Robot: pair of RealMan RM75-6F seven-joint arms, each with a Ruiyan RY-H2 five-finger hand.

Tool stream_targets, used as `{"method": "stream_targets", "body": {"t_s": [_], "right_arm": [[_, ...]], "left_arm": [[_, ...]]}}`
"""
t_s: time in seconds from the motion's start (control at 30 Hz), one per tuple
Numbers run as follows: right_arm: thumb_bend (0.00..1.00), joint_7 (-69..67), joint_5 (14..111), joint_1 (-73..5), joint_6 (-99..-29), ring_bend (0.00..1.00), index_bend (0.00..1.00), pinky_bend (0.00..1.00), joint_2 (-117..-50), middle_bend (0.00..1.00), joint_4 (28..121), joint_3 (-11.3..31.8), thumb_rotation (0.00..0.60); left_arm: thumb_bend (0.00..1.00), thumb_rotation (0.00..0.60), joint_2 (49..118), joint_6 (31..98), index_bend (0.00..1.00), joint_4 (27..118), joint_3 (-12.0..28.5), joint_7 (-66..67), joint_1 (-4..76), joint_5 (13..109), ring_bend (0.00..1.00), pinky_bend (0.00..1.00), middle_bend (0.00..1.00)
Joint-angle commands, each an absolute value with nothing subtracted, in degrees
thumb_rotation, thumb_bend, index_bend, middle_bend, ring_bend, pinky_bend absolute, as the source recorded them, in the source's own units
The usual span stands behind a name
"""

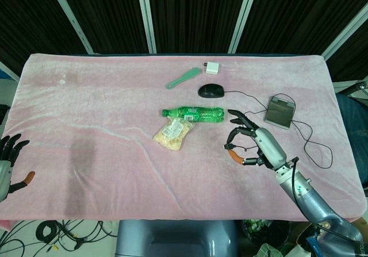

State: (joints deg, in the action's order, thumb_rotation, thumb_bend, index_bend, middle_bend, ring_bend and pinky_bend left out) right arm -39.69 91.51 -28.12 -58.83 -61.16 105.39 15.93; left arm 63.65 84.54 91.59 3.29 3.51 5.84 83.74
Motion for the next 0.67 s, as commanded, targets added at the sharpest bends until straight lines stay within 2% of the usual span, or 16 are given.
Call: {"method": "stream_targets", "body": {"t_s": [0.03,0.37,0.67], "right_arm": [[0.32,-40.19,92.43,-27.98,-59.68,0.18,0.58,0.17,-61.3,0.06,105.1,14.82,0.6],[0.32,-39.75,97.58,-27.1,-63.26,0.18,0.58,0.17,-63.09,0.06,105.67,10.38,0.6],[0.32,-38.4,98.92,-27.53,-64.26,0.18,0.58,0.17,-64.17,0.06,106.08,8.34,0.6]], "left_arm": [[0.25,0.6,63.66,84.51,0.17,91.58,3.28,3.51,5.84,83.73,0.0,0.0,0.06],[0.25,0.6,63.76,84.57,0.17,91.56,3.29,3.74,5.82,83.72,0.0,0.0,0.06],[0.25,0.6,63.75,84.62,0.17,91.51,3.31,3.72,5.78,83.7,0.0,0.0,0.06]]}}
